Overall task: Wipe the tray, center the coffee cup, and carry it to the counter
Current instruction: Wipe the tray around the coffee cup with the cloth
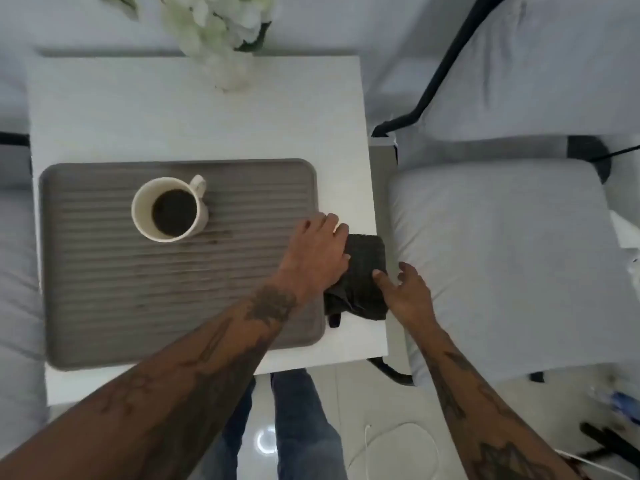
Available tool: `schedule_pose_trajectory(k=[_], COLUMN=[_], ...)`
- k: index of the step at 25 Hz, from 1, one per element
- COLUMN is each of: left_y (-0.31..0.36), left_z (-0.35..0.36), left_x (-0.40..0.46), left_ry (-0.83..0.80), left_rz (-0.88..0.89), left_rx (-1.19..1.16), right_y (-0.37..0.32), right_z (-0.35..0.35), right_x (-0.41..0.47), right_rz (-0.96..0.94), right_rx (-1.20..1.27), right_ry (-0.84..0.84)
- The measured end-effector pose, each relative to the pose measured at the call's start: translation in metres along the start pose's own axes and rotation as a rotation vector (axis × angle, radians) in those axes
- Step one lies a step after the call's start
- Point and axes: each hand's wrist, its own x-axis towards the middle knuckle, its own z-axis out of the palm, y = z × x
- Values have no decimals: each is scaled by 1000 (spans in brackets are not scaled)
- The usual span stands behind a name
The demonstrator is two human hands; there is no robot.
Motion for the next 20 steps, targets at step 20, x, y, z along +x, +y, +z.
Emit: schedule_pose_trajectory(k=[20], left_y=[-6], left_z=[-83], left_x=[-138], left_ry=[24], left_rz=[-505], left_rx=[-1218], right_y=[-49], right_z=[-5], right_x=[-128], right_rz=[-260], right_rx=[376], right_ry=[-232])
